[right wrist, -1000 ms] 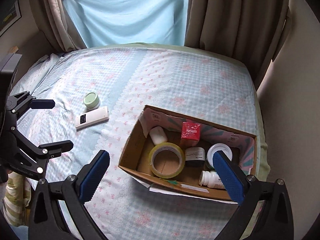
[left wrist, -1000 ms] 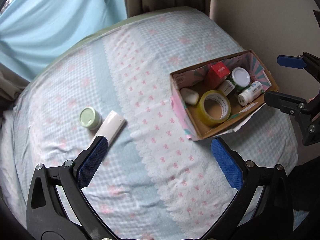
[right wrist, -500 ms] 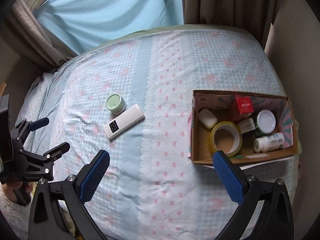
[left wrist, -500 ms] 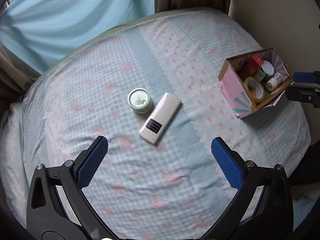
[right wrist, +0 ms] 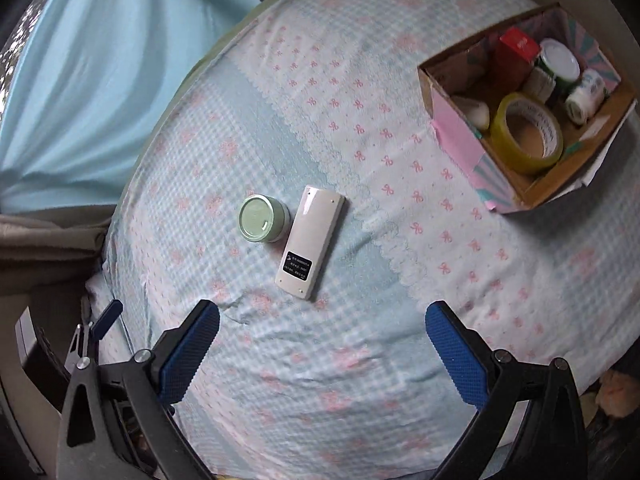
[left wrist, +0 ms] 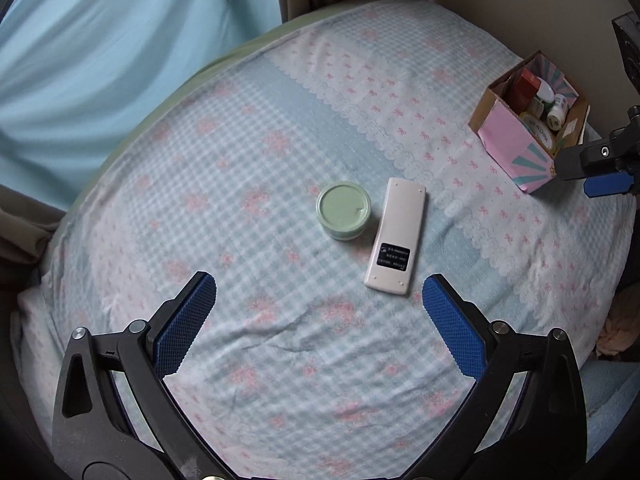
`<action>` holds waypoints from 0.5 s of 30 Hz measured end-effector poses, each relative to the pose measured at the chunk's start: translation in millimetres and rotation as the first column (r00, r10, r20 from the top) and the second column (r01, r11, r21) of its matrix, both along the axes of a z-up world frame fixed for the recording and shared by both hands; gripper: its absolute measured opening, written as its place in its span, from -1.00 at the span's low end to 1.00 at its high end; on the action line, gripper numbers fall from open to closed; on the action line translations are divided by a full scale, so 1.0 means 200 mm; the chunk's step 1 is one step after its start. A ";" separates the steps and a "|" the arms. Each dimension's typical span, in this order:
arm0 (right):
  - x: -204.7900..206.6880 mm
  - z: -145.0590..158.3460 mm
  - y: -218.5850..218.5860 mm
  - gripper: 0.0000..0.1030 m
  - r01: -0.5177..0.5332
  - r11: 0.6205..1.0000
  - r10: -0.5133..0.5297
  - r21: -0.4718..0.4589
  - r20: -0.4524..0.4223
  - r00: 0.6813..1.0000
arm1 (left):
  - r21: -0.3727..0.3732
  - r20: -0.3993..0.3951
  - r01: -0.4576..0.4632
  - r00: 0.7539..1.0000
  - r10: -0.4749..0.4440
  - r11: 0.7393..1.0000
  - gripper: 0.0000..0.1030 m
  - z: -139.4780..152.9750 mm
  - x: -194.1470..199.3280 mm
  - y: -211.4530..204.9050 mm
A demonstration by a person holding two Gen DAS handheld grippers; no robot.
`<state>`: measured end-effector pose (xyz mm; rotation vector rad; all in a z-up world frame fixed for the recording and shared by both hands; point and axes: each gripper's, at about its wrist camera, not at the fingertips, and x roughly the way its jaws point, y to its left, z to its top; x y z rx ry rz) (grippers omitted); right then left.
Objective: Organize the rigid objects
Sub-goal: 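Lift both open tools out of the box and move over the green jar and remote, then grasp the green-lidded jar with the left tool while the right tool grasps the white remote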
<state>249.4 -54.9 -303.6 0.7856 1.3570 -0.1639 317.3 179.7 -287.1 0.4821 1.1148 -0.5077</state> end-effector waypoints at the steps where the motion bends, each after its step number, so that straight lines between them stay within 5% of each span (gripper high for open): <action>1: 0.02 -0.03 0.01 1.00 0.021 1.000 -0.021 0.009 -0.014 1.000 | -0.005 -0.008 0.000 1.000 0.000 1.000 0.99 -0.03 0.03 0.00; 15: 0.31 -0.62 0.11 0.88 0.310 0.943 -0.280 0.121 -0.217 0.935 | 0.042 -0.124 0.158 0.981 -0.151 0.987 0.99 -0.52 0.35 -0.17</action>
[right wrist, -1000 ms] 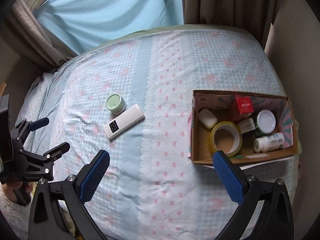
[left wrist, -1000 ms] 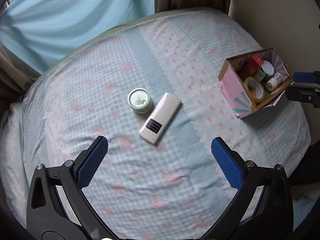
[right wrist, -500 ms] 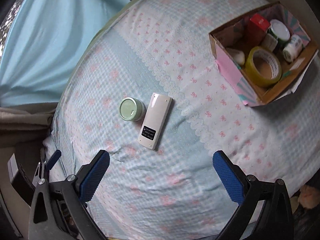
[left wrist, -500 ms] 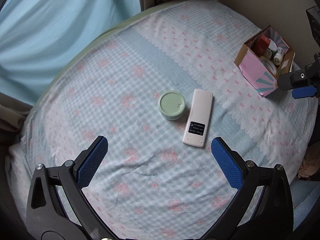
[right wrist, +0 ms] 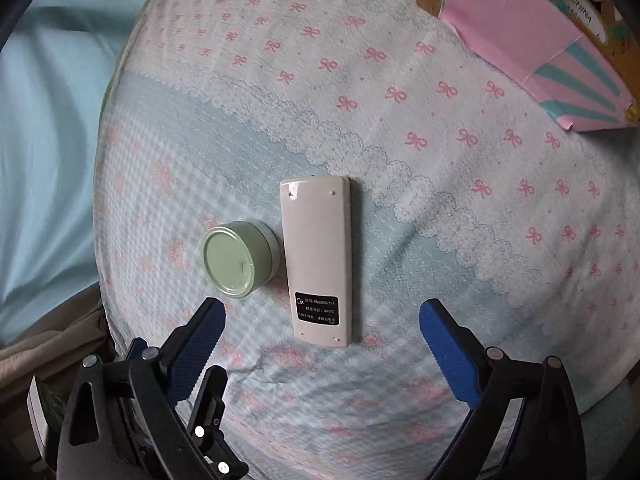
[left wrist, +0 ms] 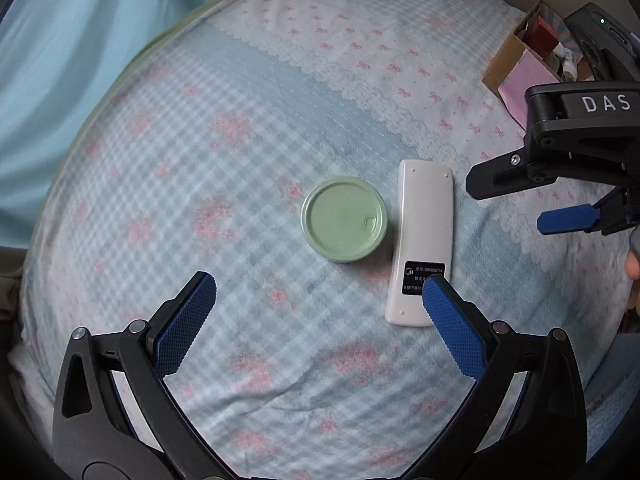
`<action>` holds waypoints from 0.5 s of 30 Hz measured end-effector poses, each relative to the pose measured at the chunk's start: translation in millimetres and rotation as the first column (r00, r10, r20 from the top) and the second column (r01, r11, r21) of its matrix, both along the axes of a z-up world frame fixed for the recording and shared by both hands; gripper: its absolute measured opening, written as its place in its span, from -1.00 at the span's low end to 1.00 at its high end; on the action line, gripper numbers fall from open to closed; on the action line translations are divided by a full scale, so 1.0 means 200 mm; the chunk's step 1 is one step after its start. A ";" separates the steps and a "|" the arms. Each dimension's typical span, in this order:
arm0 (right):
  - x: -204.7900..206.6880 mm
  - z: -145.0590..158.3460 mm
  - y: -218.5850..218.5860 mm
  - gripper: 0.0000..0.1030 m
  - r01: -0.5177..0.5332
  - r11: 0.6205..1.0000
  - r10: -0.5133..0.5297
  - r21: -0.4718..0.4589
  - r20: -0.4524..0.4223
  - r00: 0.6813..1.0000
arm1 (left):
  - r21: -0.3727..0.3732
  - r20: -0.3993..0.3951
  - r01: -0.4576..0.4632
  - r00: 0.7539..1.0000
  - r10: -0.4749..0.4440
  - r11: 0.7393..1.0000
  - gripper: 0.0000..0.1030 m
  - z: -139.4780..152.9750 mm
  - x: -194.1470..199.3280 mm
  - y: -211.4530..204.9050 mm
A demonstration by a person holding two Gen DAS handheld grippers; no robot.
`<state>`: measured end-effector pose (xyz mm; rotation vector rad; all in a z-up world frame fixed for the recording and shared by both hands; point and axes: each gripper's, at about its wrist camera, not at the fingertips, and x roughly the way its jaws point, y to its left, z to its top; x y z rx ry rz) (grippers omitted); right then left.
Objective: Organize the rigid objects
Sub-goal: 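Grasp the green-lidded jar with the left tool while the right tool grasps the white remote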
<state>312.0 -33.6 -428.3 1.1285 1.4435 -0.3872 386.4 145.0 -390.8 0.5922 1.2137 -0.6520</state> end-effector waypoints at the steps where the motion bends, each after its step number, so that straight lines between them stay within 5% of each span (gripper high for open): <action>1: 0.01 -0.04 0.01 0.87 0.020 1.000 -0.020 0.005 -0.016 1.000 | 0.001 -0.005 0.007 1.000 -0.007 1.000 0.99 -0.04 0.02 -0.01; 5: 0.04 -0.18 0.03 0.69 0.091 0.996 -0.090 0.017 -0.068 0.994 | 0.017 -0.003 0.053 0.999 -0.053 0.998 0.99 -0.16 0.06 -0.05; 13: 0.12 -0.34 0.06 0.69 0.153 0.988 -0.155 -0.021 -0.157 0.975 | 0.005 -0.023 0.094 0.995 -0.094 0.996 0.99 -0.37 0.13 -0.11; 15: 0.14 -0.36 0.08 0.51 0.160 0.986 -0.166 -0.048 -0.173 0.971 | -0.014 -0.029 0.099 0.995 -0.099 0.995 0.99 -0.40 0.15 -0.12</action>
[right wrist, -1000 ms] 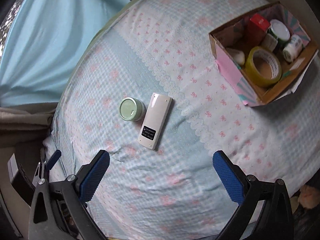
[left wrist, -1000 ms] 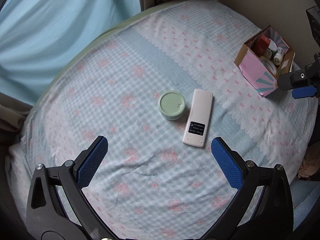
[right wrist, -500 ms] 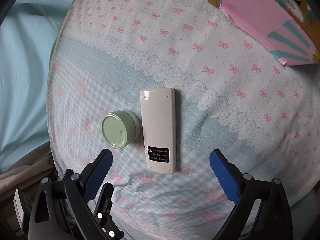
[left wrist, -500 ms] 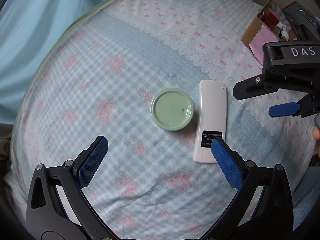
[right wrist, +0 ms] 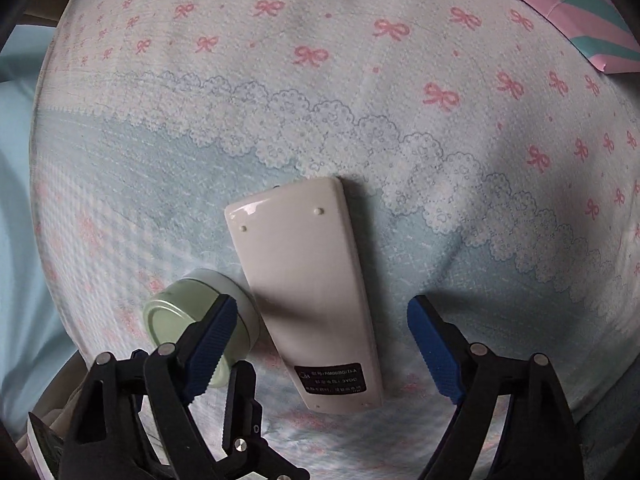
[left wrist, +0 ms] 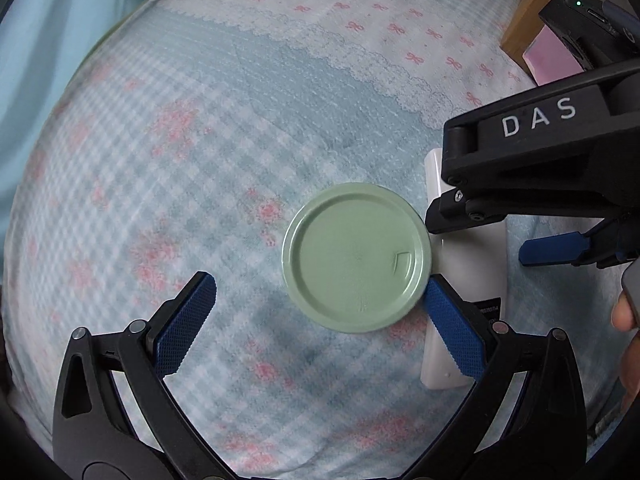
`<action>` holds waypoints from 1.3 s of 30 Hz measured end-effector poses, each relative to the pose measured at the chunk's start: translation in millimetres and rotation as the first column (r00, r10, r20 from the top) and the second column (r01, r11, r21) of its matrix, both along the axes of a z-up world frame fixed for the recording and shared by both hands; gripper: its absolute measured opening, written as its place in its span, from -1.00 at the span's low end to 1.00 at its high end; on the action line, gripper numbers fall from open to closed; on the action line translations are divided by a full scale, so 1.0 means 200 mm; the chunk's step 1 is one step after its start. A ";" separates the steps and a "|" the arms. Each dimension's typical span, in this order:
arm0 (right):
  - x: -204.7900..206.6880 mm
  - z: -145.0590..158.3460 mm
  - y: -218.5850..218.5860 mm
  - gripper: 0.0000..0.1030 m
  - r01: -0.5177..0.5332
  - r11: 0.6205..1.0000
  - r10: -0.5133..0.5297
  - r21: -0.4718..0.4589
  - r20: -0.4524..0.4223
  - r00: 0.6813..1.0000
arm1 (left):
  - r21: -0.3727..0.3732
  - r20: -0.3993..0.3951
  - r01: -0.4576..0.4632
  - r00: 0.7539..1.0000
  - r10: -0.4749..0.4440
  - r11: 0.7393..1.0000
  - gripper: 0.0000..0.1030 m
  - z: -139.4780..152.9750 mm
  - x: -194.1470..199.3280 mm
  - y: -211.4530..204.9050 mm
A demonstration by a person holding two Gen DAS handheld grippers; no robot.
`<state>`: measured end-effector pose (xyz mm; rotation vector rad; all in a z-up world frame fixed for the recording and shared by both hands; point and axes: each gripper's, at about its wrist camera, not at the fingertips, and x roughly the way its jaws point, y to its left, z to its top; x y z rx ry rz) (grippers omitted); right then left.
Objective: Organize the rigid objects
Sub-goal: 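Grasp the green-lidded jar with the left tool while the right tool grasps the white remote, then carry the green jar with the left tool while the right tool carries the remote to the box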
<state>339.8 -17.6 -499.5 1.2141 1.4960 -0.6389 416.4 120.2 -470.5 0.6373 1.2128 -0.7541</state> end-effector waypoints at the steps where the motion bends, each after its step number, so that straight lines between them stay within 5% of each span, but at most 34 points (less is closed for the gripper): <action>1: 0.00 -0.01 0.01 0.47 0.004 1.000 -0.004 0.005 0.004 1.000 | -0.010 0.000 0.002 1.000 -0.002 1.000 0.99 -0.01 0.01 -0.01; 7: 0.02 -0.05 0.05 0.32 0.017 1.000 -0.017 -0.015 -0.036 0.999 | -0.056 -0.017 -0.005 1.000 0.004 0.998 0.80 -0.07 0.02 -0.06; 10: 0.04 -0.07 0.09 0.28 0.025 0.999 -0.027 -0.030 -0.058 0.998 | -0.079 -0.053 0.024 0.998 -0.029 0.997 0.33 -0.11 -0.01 -0.09; 18: 0.11 -0.11 0.18 0.13 -0.021 0.997 0.015 -0.073 -0.084 0.996 | -0.096 -0.040 0.021 0.999 -0.025 0.995 0.33 -0.10 -0.03 -0.03; 28: 0.10 -0.02 0.25 0.12 -0.075 0.992 0.074 -0.106 -0.011 0.997 | -0.075 -0.031 -0.053 0.998 0.050 0.996 0.33 -0.04 0.03 0.14; 39: 0.27 0.23 0.31 0.10 -0.242 0.952 0.268 -0.187 0.126 0.955 | -0.107 0.002 -0.225 0.974 0.227 0.968 0.33 0.23 0.03 0.35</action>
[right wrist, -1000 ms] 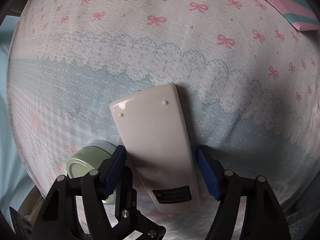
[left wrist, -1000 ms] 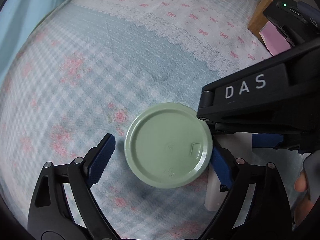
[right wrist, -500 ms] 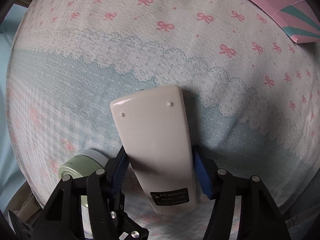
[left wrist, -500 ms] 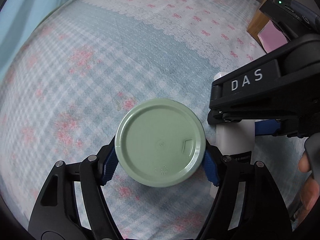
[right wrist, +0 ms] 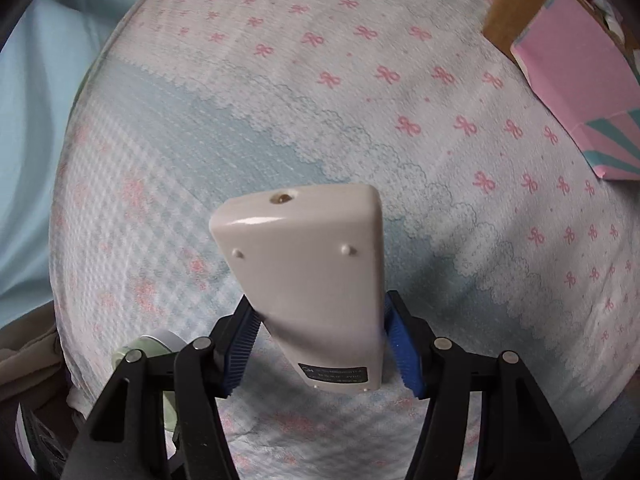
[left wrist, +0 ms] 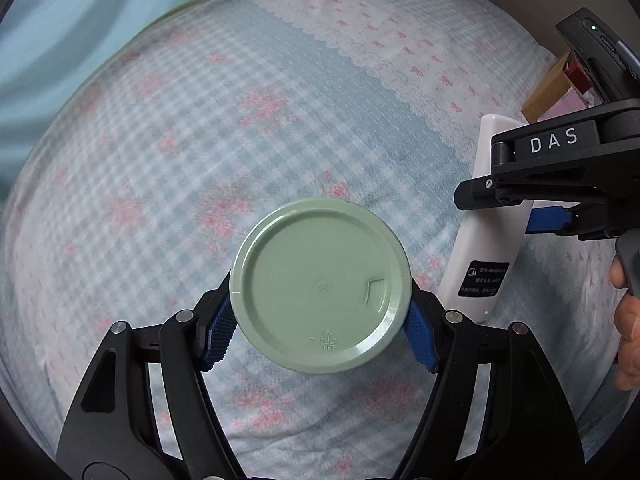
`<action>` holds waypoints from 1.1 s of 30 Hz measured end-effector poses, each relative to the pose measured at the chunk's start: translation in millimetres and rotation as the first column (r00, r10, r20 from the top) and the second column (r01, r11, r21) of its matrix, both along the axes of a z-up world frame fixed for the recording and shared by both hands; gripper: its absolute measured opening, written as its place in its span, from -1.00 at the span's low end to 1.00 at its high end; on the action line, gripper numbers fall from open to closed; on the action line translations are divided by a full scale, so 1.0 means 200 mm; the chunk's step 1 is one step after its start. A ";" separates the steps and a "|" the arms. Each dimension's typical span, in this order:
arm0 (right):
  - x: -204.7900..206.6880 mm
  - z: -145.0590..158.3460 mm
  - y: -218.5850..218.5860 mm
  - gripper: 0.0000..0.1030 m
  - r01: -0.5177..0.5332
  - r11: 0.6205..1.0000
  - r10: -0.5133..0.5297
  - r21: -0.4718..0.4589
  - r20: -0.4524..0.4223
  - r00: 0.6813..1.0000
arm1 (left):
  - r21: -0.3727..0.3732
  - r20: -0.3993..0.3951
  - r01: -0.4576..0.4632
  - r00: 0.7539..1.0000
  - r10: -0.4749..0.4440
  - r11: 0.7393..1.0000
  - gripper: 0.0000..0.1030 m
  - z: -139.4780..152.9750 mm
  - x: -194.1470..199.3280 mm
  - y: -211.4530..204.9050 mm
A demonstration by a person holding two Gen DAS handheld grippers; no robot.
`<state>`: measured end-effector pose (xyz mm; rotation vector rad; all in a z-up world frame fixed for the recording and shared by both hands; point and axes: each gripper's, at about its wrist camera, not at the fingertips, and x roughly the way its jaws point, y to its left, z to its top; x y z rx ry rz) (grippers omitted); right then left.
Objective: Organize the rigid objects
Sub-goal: 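Carry the green jar with the left tool while the right tool carries the remote to the box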
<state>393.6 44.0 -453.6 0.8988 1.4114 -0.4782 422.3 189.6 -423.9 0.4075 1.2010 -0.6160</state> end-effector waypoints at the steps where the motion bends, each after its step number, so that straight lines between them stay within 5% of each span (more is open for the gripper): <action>1: 0.00 0.04 0.01 0.10 -0.032 0.999 0.032 -0.008 0.026 0.999 | -0.002 0.008 -0.014 1.000 0.014 1.000 0.33 0.04 0.00 0.01; 8: 0.00 0.31 0.03 0.00 -0.177 0.979 0.192 -0.104 0.157 0.969 | -0.029 0.072 -0.081 0.994 0.083 0.996 0.33 0.28 -0.06 0.06; 11: -0.03 0.42 0.01 -0.65 -0.238 0.962 0.261 -0.130 0.200 0.944 | -0.041 0.101 -0.100 0.989 0.104 0.994 0.33 0.39 -0.12 0.09; 22: -0.35 0.76 -0.17 -0.64 -0.310 0.939 0.342 -0.147 0.353 0.871 | -0.064 0.171 -0.115 0.977 0.124 0.991 0.33 0.71 -0.42 0.09; 33: -0.64 1.13 -0.48 -0.64 -0.342 0.923 0.385 -0.176 0.400 0.832 | -0.112 0.213 -0.009 0.976 0.033 0.994 0.33 0.97 -0.65 -0.22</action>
